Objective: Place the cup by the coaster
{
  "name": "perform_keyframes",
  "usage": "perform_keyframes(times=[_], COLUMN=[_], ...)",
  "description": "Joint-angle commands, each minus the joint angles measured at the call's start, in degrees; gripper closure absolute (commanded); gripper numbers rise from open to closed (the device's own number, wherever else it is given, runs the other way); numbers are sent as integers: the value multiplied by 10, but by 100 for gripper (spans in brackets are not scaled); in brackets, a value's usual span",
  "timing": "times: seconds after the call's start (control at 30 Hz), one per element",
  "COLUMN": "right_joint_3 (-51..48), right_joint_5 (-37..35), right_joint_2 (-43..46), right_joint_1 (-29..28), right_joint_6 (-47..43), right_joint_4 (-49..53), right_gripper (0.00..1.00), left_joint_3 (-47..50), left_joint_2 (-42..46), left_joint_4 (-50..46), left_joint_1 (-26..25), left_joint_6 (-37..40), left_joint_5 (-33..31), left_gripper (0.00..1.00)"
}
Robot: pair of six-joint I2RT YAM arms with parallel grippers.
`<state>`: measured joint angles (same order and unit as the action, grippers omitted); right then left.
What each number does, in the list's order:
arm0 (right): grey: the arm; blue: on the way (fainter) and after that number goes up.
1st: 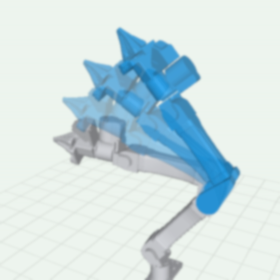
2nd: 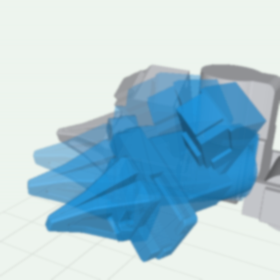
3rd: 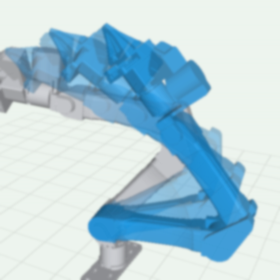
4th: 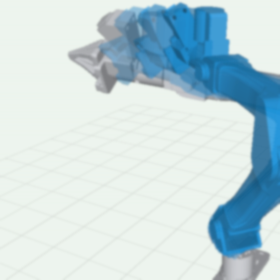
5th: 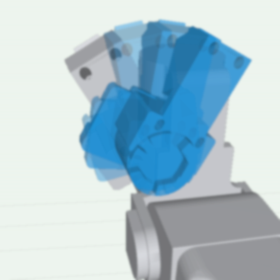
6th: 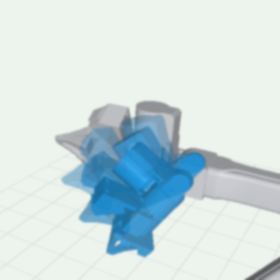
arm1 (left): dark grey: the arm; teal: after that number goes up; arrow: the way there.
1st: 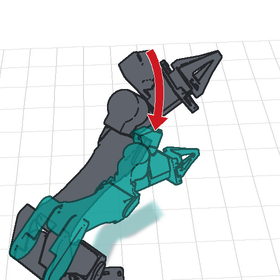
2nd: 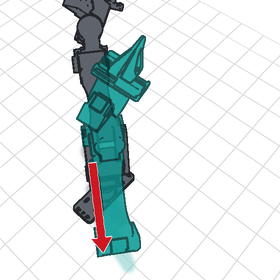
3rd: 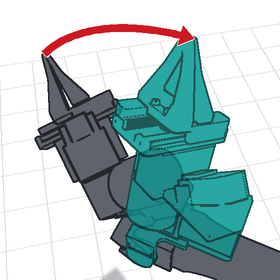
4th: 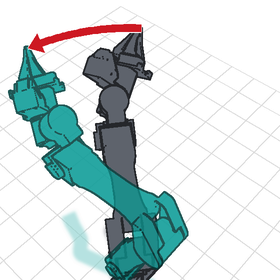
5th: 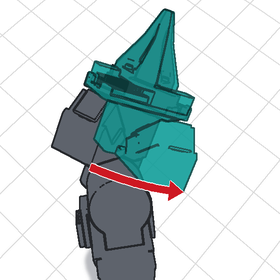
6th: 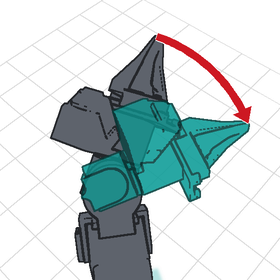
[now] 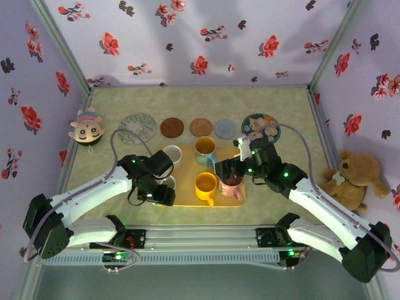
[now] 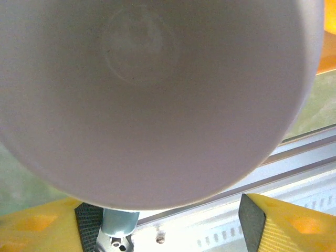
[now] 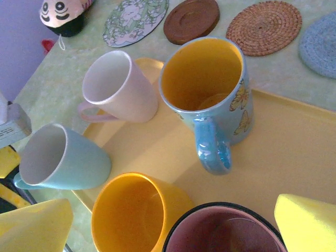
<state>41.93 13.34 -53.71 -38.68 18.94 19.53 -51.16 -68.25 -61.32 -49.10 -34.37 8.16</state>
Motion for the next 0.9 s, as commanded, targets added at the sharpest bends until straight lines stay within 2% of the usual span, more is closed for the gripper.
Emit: perform_keyframes(times=[0.0,0.23,0.47,0.7,0.87], right_joint_3=[4,8,12,21,21], right_joint_5=[-20,-36,-43,-59,-58], right_joint_2=[-9,-21,-30,-40,-42], right_joint_1=[-4,-4,-4,-4,-4], right_joint_6=[10,18,15,20,23], right_joint_4=[-14,-4,-7,6,2], right_gripper=[0,0,0,0,0], left_joint_3=[5,20,22,10,18], left_joint_2=[8,7,-4,-13,-16], left_joint_4=[6,27,42,33,45], left_joint_1=[5,5,5,5,5], left_joint_6=[4,-12,-19,-14,-16], left_joint_5=[-4,3,3,-42,-48], left_gripper=[30,43,43,43,43])
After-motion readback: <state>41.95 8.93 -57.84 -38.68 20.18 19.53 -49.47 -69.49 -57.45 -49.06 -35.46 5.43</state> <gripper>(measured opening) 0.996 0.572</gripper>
